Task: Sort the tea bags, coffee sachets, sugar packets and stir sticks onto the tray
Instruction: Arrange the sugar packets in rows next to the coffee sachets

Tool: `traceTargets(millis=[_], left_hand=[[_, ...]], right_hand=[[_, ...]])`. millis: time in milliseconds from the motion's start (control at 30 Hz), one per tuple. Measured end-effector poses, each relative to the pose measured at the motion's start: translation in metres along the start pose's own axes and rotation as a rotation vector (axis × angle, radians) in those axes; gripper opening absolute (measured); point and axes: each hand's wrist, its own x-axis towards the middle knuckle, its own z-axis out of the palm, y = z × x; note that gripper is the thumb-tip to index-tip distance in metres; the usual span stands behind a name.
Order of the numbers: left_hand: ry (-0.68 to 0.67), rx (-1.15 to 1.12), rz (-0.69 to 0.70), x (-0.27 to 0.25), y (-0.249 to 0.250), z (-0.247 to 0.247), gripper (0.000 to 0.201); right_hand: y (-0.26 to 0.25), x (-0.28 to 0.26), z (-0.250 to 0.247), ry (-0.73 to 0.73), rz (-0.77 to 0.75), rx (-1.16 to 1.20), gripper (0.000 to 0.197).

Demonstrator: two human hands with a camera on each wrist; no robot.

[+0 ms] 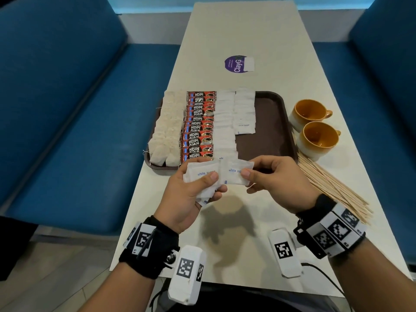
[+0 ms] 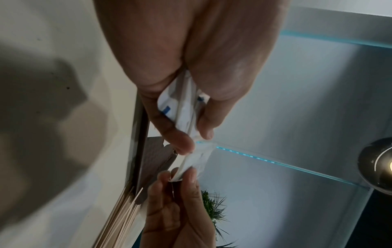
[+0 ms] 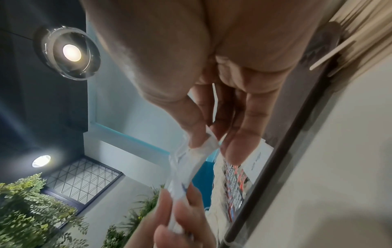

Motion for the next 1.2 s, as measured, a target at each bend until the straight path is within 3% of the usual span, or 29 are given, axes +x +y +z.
traceTargets(millis=[133,267,467,600,767,867,1000,1200], left_hand=[[0.050,-0.030,-0.022,0.006,0.001,-0.005,0.044],[0.061,-0.036,-0.073,0.010,-0.001,-0.009,0.045],[0.039,-0.036,-0.117,0.017,-0.005,-0.015,0.049],[0.041,-0.040,-0.121,0.022,-0.007,-0.018,0.043],[0.044,-0.023,-0.120,0.024,-0.008,-0.022,0.038],[0.054,-0.014,-0.114,0.024,-0.008,-0.024,0.038],[0.050,-0.010,-0.112,0.023,-0.007,-0.024,0.041],[0.040,0.003,-0.108,0.023,-0.006,-0.022,0.043]], right_hand=[[-0.012,0.025,-0.019,0.091,0.033,0.034,0.010],[-0.019,0.074,-0.042,0.241,0.118,-0.199,0.022],[-0.010,0.136,-0.048,0.155,0.276,-0.237,0.034],[-0.009,0.148,-0.043,0.115,0.244,-0.262,0.025],[-0.005,0.157,-0.042,0.185,0.239,-0.463,0.039],[-0.006,0.158,-0.043,0.229,0.100,-0.664,0.040],[-0.012,0.162,-0.039,0.096,0.045,-0.817,0.023],[-0.014,0.174,-0.023,-0.053,0.089,-0.983,0.025]])
